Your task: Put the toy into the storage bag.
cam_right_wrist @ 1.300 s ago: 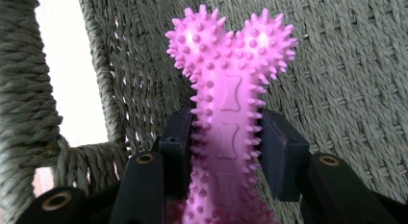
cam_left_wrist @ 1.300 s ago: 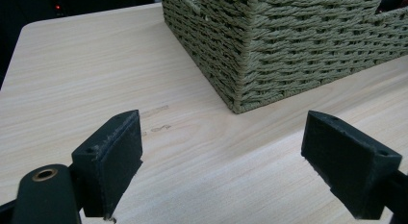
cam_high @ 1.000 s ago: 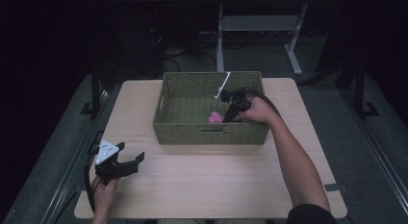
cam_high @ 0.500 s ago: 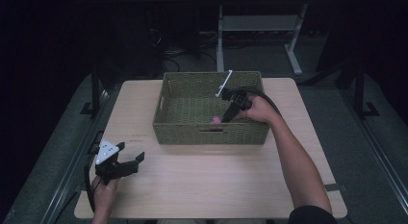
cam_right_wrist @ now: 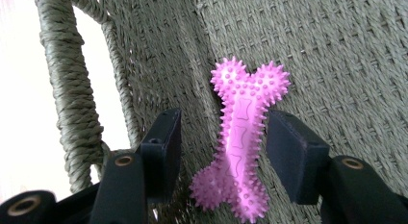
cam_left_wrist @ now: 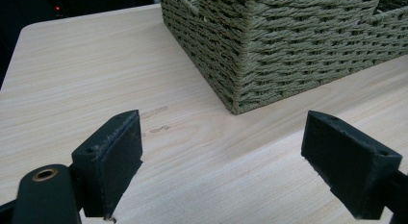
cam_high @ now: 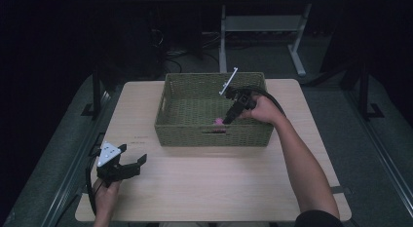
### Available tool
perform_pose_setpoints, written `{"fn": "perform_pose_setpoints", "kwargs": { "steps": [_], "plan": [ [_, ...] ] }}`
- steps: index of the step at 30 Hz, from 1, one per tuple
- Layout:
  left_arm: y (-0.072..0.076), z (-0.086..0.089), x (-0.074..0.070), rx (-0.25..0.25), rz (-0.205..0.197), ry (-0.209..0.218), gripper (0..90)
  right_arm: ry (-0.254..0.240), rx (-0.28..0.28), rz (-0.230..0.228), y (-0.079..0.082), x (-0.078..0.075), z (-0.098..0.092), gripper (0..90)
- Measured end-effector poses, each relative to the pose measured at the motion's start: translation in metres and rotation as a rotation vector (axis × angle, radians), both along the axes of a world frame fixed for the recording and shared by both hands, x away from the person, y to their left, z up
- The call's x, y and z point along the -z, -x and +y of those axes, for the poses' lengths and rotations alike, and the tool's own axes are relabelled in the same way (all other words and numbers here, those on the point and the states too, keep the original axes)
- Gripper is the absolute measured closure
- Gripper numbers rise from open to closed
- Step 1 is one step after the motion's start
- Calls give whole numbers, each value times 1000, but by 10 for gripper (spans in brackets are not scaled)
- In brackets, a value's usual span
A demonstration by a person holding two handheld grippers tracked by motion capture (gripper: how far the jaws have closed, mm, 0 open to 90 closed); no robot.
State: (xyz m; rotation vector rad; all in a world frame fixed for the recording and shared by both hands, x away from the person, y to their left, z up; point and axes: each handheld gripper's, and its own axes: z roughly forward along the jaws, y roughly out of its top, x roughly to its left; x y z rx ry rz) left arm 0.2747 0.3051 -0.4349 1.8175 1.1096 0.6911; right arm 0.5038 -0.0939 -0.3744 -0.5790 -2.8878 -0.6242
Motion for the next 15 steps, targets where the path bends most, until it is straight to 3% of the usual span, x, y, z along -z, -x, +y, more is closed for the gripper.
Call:
{"fn": "perform_pose_setpoints", "kwargs": {
  "steps": [15],
  "plan": [
    [0,1,-1,-4,-1,8,138,-17,20,-24,4,-13,-7,421]
  ]
}}
